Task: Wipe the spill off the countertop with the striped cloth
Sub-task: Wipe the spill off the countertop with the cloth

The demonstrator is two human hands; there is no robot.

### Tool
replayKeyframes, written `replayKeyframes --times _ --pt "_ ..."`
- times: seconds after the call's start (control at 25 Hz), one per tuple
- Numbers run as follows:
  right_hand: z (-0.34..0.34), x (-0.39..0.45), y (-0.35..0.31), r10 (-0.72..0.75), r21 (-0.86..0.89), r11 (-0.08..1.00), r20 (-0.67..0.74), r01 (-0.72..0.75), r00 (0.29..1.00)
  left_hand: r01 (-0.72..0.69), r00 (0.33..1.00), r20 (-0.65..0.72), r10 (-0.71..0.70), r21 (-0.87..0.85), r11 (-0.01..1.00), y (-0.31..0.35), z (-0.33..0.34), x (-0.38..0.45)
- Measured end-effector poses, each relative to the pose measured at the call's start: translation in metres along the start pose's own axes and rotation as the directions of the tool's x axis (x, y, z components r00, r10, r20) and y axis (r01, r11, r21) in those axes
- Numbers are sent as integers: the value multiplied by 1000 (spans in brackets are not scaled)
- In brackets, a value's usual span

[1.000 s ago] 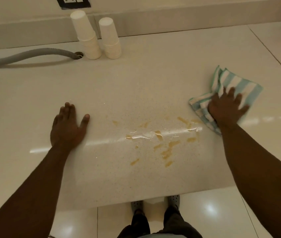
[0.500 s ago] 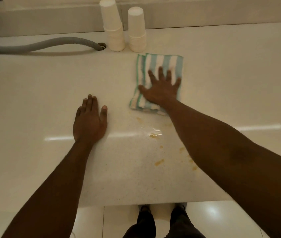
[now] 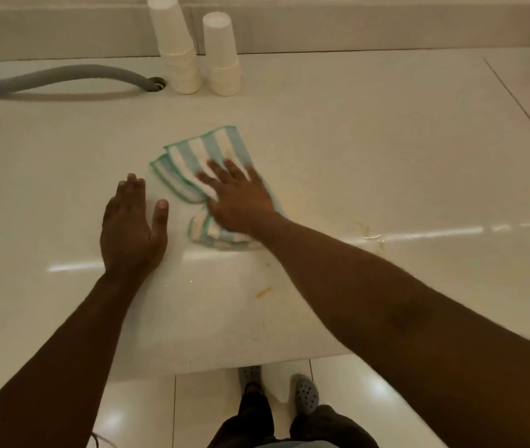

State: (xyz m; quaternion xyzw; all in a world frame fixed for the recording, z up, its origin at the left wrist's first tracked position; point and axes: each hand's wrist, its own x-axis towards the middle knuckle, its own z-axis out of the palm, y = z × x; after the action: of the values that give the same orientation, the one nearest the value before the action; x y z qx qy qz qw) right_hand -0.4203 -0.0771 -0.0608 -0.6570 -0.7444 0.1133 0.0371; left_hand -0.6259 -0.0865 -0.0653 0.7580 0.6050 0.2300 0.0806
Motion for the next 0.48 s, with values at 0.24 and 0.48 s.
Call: replayKeyframes --times 0.24,0.48 --pt "-32 -59 147 246 30 969 -75 -244 966 -1 975 221 -26 122 993 26 7 -39" --pt "-51 -166 267 441 81 898 -167 -433 882 46 958 254 -133 322 946 29 10 -72"
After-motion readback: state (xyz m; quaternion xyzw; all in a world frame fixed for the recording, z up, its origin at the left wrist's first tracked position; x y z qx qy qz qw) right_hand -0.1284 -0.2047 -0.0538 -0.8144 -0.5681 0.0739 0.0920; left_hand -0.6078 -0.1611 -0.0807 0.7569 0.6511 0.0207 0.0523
